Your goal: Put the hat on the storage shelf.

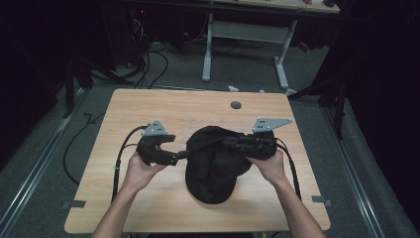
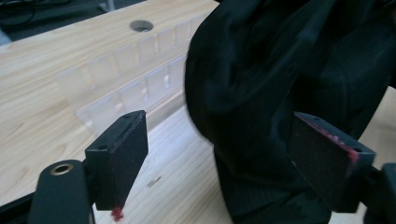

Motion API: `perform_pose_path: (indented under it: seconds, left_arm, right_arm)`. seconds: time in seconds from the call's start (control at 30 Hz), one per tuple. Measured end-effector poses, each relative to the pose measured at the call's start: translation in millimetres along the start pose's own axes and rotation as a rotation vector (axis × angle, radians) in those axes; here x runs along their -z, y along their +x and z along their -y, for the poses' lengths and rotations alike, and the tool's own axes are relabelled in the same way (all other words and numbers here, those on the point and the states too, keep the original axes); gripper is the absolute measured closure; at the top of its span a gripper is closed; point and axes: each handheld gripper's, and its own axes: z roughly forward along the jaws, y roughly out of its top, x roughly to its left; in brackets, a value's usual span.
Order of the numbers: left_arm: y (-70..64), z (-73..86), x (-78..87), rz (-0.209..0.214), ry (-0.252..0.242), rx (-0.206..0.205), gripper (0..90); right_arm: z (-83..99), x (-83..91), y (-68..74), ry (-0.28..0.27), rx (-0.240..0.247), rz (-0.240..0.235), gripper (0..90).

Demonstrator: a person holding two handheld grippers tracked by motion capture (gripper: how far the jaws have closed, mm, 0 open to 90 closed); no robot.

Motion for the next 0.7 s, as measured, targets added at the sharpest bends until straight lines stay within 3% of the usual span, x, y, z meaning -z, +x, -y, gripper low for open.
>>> perform_pose_path:
  seconds: [0.4,0.57,0.7]
  left_arm:
    - [-15.2,-17.9,-19.9,0.093,0.101,-0.035,15.4]
    - [-14.4,-18.8,-25.6,0.157,0.161,-0.009,10.0]
    - [-14.1,-18.0,-30.7,0.172,0.202,-0.006,8.1]
  right_arm:
    - [-12.3,-2.5,7.4,0.014,0.066,-0.059,79.1]
    - [-16.7,-5.0,9.7,0.018,0.094,-0.088,79.1]
    - [-19.6,-7.6,11.1,0.025,0.116,-0.107,79.1]
